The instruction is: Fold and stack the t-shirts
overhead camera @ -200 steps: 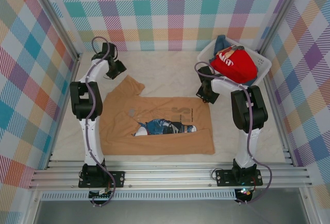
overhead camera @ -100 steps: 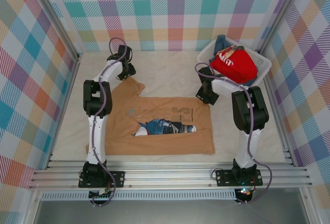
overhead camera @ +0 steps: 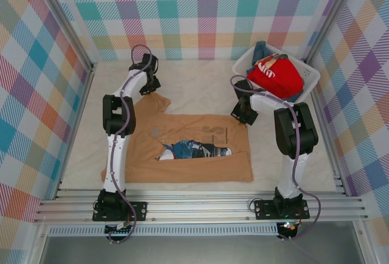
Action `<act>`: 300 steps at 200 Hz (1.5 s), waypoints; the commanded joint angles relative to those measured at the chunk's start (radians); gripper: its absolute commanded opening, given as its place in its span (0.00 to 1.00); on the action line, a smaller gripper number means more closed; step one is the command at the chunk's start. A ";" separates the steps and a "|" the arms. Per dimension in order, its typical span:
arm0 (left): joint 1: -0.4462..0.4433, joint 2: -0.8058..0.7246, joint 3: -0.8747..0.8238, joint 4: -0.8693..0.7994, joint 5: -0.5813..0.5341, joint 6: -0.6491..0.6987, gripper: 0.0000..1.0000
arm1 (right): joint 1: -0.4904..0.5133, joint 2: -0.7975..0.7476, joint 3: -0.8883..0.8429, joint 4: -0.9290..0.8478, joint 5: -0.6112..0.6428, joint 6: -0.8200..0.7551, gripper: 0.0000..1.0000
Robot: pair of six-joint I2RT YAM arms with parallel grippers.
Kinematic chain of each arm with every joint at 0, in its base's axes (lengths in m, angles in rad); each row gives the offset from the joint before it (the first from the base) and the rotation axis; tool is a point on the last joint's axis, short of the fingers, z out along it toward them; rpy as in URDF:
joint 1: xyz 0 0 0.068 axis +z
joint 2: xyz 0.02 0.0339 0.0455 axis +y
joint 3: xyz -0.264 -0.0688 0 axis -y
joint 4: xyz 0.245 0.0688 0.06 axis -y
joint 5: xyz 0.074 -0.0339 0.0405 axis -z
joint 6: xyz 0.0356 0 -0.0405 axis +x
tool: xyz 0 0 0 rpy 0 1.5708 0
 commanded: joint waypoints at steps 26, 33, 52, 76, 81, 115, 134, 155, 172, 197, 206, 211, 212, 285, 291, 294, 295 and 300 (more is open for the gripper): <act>-0.010 -0.073 -0.006 -0.063 -0.029 0.001 0.00 | 0.005 -0.036 0.003 -0.025 -0.014 -0.051 0.00; -0.010 -0.102 -0.016 -0.064 -0.036 0.003 0.00 | 0.004 -0.047 0.005 -0.021 -0.012 -0.063 0.00; -0.010 -0.190 -0.057 -0.070 -0.039 0.007 0.00 | 0.005 -0.086 0.002 0.017 -0.021 -0.111 0.00; -0.010 -0.328 -0.177 -0.077 -0.011 0.013 0.00 | 0.004 -0.128 -0.003 0.059 -0.059 -0.178 0.00; -0.011 -0.366 -0.216 -0.071 0.003 0.013 0.00 | 0.004 -0.134 0.000 0.060 -0.071 -0.191 0.00; -0.010 -0.605 -0.465 -0.116 0.021 -0.011 0.00 | 0.005 -0.178 -0.004 0.020 -0.119 -0.240 0.00; -0.005 -0.773 -0.648 -0.101 0.018 -0.033 0.00 | 0.004 -0.211 -0.030 -0.001 -0.121 -0.251 0.00; 0.006 -0.947 -0.812 -0.105 0.022 -0.058 0.00 | 0.003 -0.237 -0.062 -0.040 -0.096 -0.263 0.00; 0.014 -1.065 -0.913 -0.119 0.023 -0.067 0.00 | -0.001 -0.251 -0.091 -0.069 -0.072 -0.275 0.00; 0.029 -1.209 -1.033 -0.147 0.035 -0.086 0.00 | -0.006 -0.274 -0.141 -0.076 -0.072 -0.298 0.00; 0.030 -1.256 -1.060 -0.169 0.023 -0.094 0.00 | -0.006 -0.291 -0.163 -0.069 -0.078 -0.306 0.00; 0.032 -1.282 -1.073 -0.181 0.018 -0.101 0.00 | -0.005 -0.301 -0.174 -0.067 -0.079 -0.307 0.00; 0.033 -1.288 -1.075 -0.184 0.016 -0.103 0.00 | -0.005 -0.303 -0.176 -0.066 -0.079 -0.308 0.00; 0.032 -1.626 -1.250 -0.369 -0.158 -0.269 0.00 | -0.005 -0.408 -0.293 -0.089 -0.059 -0.286 0.00; 0.033 -1.644 -1.270 -0.376 -0.154 -0.276 0.00 | -0.005 -0.413 -0.299 -0.091 -0.061 -0.281 0.00; 0.032 -1.652 -1.278 -0.380 -0.152 -0.281 0.00 | -0.005 -0.416 -0.302 -0.094 -0.065 -0.281 0.00; 0.032 -1.654 -1.283 -0.381 -0.151 -0.282 0.00 | -0.005 -0.416 -0.302 -0.094 -0.065 -0.280 0.00; 0.032 -1.665 -1.302 -0.381 -0.144 -0.285 0.00 | -0.005 -0.418 -0.307 -0.096 -0.072 -0.278 0.00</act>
